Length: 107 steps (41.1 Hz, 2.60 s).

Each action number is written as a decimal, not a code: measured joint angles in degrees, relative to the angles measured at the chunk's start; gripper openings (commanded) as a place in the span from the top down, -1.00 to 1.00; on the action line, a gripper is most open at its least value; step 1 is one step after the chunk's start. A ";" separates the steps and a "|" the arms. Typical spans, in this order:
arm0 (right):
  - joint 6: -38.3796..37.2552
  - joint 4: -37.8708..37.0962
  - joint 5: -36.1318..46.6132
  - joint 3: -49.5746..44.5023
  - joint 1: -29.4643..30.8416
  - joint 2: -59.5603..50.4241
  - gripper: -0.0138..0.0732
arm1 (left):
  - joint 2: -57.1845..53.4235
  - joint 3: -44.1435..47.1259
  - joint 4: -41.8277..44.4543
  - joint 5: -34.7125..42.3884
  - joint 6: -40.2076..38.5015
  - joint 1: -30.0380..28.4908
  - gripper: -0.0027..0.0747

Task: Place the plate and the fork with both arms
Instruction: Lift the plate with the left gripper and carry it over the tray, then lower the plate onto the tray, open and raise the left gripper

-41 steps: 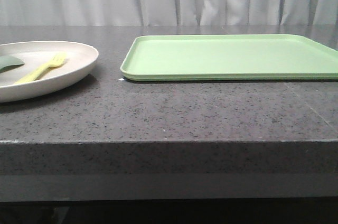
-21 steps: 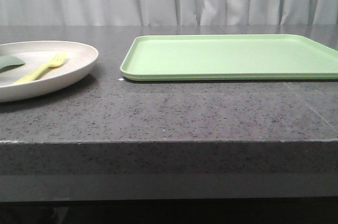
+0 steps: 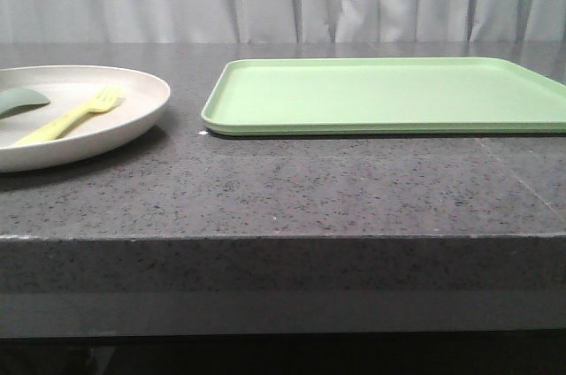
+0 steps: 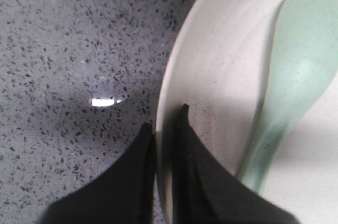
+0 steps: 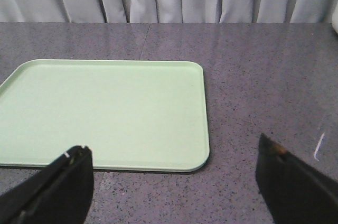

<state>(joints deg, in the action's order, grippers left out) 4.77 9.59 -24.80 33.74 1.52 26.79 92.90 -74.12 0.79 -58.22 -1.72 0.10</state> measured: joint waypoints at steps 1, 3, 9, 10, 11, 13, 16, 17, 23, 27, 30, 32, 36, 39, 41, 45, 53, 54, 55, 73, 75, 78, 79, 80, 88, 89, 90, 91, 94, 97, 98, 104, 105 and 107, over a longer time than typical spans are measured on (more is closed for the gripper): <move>0.00 0.00 0.00 0.00 0.00 0.00 -0.80 | -0.62 0.00 -0.79 0.16 0.00 -0.38 0.98; 0.00 0.00 0.00 0.00 0.00 0.00 -0.80 | -1.57 0.00 -2.33 0.44 0.00 -1.11 0.98; 0.00 0.00 0.00 0.00 0.00 0.00 -0.80 | -4.06 0.00 -10.37 0.55 3.28 -5.19 0.98; 0.00 0.00 0.00 0.00 0.00 0.00 -0.80 | -4.30 -0.11 -12.17 0.26 4.31 -6.14 0.98; 0.00 0.00 0.00 0.00 0.00 0.00 -0.80 | -4.45 -0.09 -13.49 -0.09 5.20 -6.84 0.98; 0.00 0.00 0.00 0.00 0.00 0.00 -0.80 | -4.69 -0.33 -16.80 -0.80 7.48 -8.37 0.98; 0.00 0.00 0.00 0.00 0.00 0.00 -0.80 | -4.69 -1.13 -22.06 -2.01 10.82 -10.17 0.98; 0.00 0.00 0.00 0.00 0.00 0.00 -0.80 | -4.69 -1.32 -22.97 -2.28 11.69 -10.54 0.98; 0.00 0.00 0.00 0.00 0.00 0.00 -0.80 | -4.78 -3.67 -30.22 -2.84 14.76 -11.08 0.98; 0.00 0.00 -0.10 0.00 0.00 0.00 -0.80 | -4.78 -4.29 -33.06 -2.84 15.22 -10.98 0.98; 0.00 0.00 -0.10 0.00 0.00 0.00 -0.80 | -4.78 -4.29 -35.12 -2.84 15.34 -10.98 0.98; 0.00 0.00 -0.10 0.00 0.00 0.00 -0.80 | -4.78 -4.29 -36.19 -2.84 15.34 -10.72 0.98; 0.00 0.00 -0.10 0.00 0.00 0.00 -0.80 | -3.44 -5.44 -36.99 -2.71 15.34 -8.99 0.98; 0.00 0.00 -0.20 0.00 0.00 0.00 -0.80 | -1.52 -6.81 -37.25 -2.62 15.17 -6.65 0.98; 0.00 0.00 -0.20 0.00 0.00 0.00 -0.80 | -0.11 -7.85 -37.25 -2.62 14.82 -4.64 0.98; 0.00 0.00 -0.20 0.00 0.00 0.00 -0.80 | 3.65 -11.00 -37.25 -2.36 13.11 -0.27 0.98; 0.00 0.00 -0.20 0.00 0.00 0.00 -0.80 | 12.46 -19.64 -37.41 -0.81 9.62 10.14 0.98; 0.00 0.00 -0.20 0.00 0.00 0.00 -0.80 | 13.49 -21.23 -37.41 -0.70 9.11 11.56 0.98; 0.00 0.00 -0.20 0.00 0.00 0.00 -0.80 | 14.54 -22.43 -37.41 -0.70 8.65 12.59 0.98; 0.00 0.00 -0.20 0.03 0.00 0.00 -0.80 | 32.25 -44.65 -32.69 -1.69 -4.79 25.17 0.98; 0.00 0.00 -0.20 0.03 0.00 0.00 -0.80 | 33.44 -46.34 -32.23 -1.69 -6.47 25.27 0.98; 0.00 0.00 -0.20 0.03 0.00 0.00 -0.80 | 34.51 -47.78 -31.56 -1.28 -8.34 25.27 0.98; 0.00 0.00 -0.20 0.03 0.00 0.00 -0.80 | 34.77 -47.93 -31.45 -0.99 -8.71 25.27 0.98; 0.00 0.00 -0.20 0.03 0.00 0.00 -0.80 | 34.78 -48.09 -31.29 -0.66 -8.96 25.27 0.98; 0.00 0.00 -0.21 0.03 0.00 0.00 -0.80 | 34.97 -48.45 -28.42 -0.29 -10.43 25.27 0.97; 0.00 0.00 -0.21 0.03 0.00 0.00 -0.80 | 34.97 -48.45 -27.83 -0.29 -10.87 25.27 0.97; 0.00 0.00 -0.21 0.03 0.00 0.00 -0.80 | 34.97 -48.45 -27.28 -0.29 -11.12 25.27 0.97; 0.00 0.00 -0.21 0.03 0.00 0.00 -0.80 | 34.97 -48.49 -26.72 -0.29 -11.61 25.27 0.97; 0.00 0.00 -0.21 0.03 0.00 0.00 -0.80 | 34.97 -48.58 -25.13 -0.29 -12.82 25.27 0.97; 0.00 0.00 -0.21 0.03 0.00 0.00 -0.80 | 34.97 -48.58 -24.08 -0.29 -13.40 25.27 0.95; 0.00 0.00 -0.21 0.03 0.00 0.00 -0.80 | 34.97 -48.58 -23.95 -0.29 -13.55 25.27 0.91; 0.00 0.00 -0.21 0.03 0.00 0.00 -0.80 | 34.97 -48.58 -23.83 -0.17 -13.89 25.27 0.50; 0.00 0.00 -0.21 0.03 0.00 0.00 -0.80 | 34.97 -48.62 -23.83 -0.07 -13.92 25.27 0.43; 0.00 0.00 -0.21 0.03 0.00 0.00 -0.80 | 34.97 -48.71 -23.83 0.06 -14.02 25.27 0.26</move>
<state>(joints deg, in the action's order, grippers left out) 4.77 9.59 -25.02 33.77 1.52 26.79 127.87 -122.84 -23.04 -58.16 -15.74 25.37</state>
